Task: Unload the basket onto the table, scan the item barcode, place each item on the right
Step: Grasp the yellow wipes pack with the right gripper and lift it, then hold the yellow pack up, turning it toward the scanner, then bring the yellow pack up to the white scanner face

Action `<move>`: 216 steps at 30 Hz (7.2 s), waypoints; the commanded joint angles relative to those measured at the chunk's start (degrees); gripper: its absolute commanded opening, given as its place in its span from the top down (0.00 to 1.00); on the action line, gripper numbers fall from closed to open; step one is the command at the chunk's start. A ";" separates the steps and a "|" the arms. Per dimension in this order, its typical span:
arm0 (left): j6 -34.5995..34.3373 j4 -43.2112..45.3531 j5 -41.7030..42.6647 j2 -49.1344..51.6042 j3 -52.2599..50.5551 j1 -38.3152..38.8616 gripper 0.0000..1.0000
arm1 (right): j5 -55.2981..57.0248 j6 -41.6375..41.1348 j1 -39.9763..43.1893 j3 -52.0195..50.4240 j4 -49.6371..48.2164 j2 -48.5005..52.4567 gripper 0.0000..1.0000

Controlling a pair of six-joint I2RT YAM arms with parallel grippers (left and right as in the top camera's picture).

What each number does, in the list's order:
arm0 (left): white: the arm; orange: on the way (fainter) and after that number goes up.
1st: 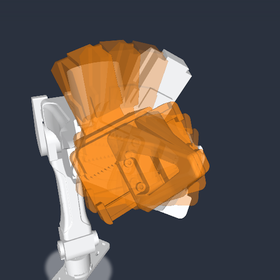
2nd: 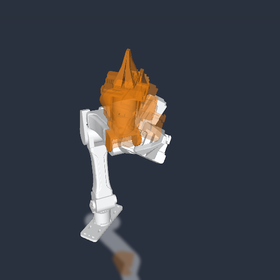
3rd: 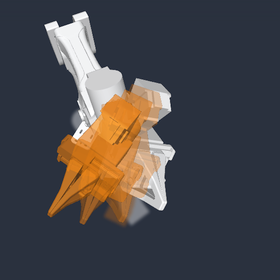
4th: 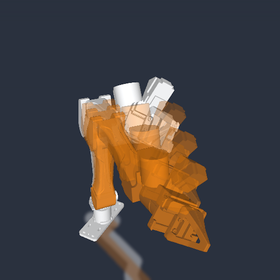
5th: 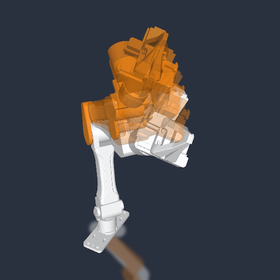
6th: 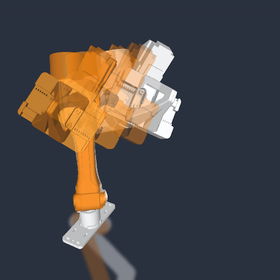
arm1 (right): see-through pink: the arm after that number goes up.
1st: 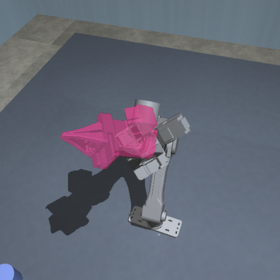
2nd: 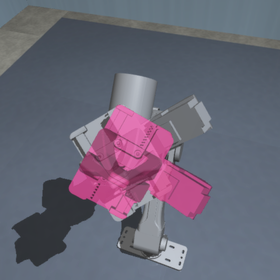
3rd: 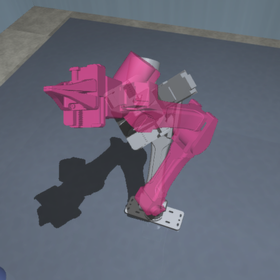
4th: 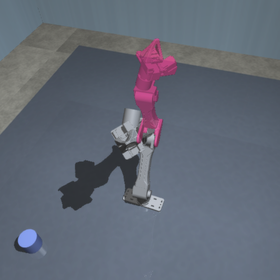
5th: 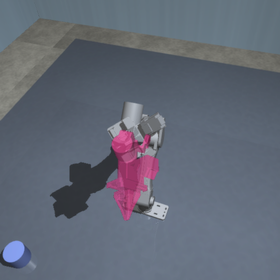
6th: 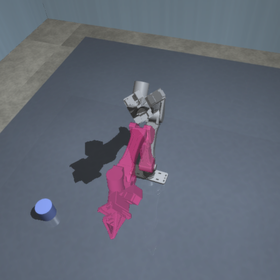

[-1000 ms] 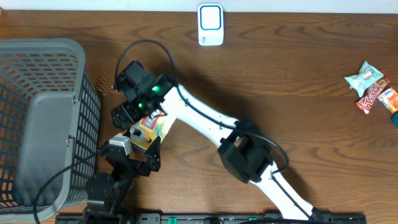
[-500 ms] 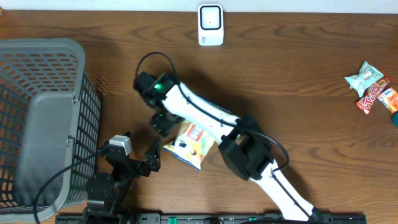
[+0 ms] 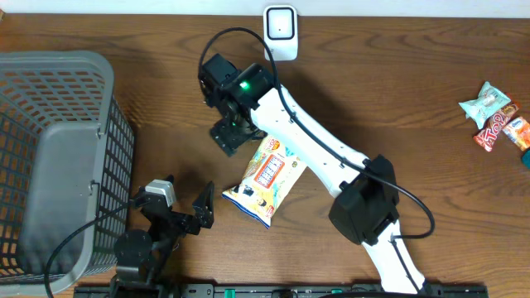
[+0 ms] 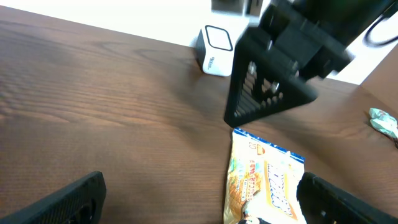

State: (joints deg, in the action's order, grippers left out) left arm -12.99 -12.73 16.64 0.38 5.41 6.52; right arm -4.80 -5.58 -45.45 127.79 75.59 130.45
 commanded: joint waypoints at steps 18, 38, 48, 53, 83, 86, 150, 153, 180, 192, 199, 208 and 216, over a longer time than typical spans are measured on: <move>1.16 -1.38 0.90 -0.09 -0.87 -0.20 0.02 | -2.73 3.45 -6.21 -13.94 13.44 1.42 0.44; 1.16 -1.38 0.90 -0.09 -0.85 -0.20 0.02 | -4.50 -11.04 -5.81 -10.29 4.87 1.03 0.67; 1.16 -1.38 0.90 -0.09 -0.87 -0.20 0.02 | -8.85 -7.56 -9.27 -17.40 4.87 1.03 0.73; 1.16 -1.38 0.90 -0.09 -0.87 -0.20 0.02 | -5.42 -5.92 -9.03 -22.56 6.95 1.03 0.83; 1.16 -1.38 0.90 -0.09 -0.85 -0.20 0.02 | 20.39 9.49 -3.19 -41.59 -11.85 -15.02 0.01; 1.16 -1.38 0.90 -0.09 -0.87 -0.20 0.02 | 24.30 9.09 -4.81 -47.17 -17.84 -15.02 0.01; 1.16 -1.38 0.90 -0.09 -0.87 -0.20 0.02 | -68.41 69.79 21.35 -34.91 21.94 -16.37 0.99; 1.16 -1.38 0.90 -0.09 -0.87 -0.20 0.02 | -67.80 69.20 21.35 -34.91 21.94 -16.37 0.99; 1.16 -1.38 0.90 -0.09 -0.87 -0.20 0.02 | -64.15 64.98 21.35 -34.97 21.94 -16.37 0.99; 1.16 -1.38 0.90 -0.09 -0.87 -0.20 0.02 | -62.84 67.19 21.35 -34.97 21.94 -16.37 0.99; 1.16 -1.38 0.90 -0.09 -0.87 -0.20 0.02 | -59.78 72.61 21.33 -34.97 21.86 -16.37 0.99; 1.16 -1.38 0.90 -0.09 -0.87 -0.20 0.02 | -39.04 46.95 21.51 -34.97 1.57 -16.37 0.99; 1.16 -1.38 0.90 -0.09 -0.87 -0.20 0.02 | -0.37 12.81 21.24 -34.84 -13.92 -16.37 0.99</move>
State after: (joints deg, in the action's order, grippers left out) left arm -12.99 -12.80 16.64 0.38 5.43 6.52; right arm -22.57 23.00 -23.97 92.66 62.96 114.28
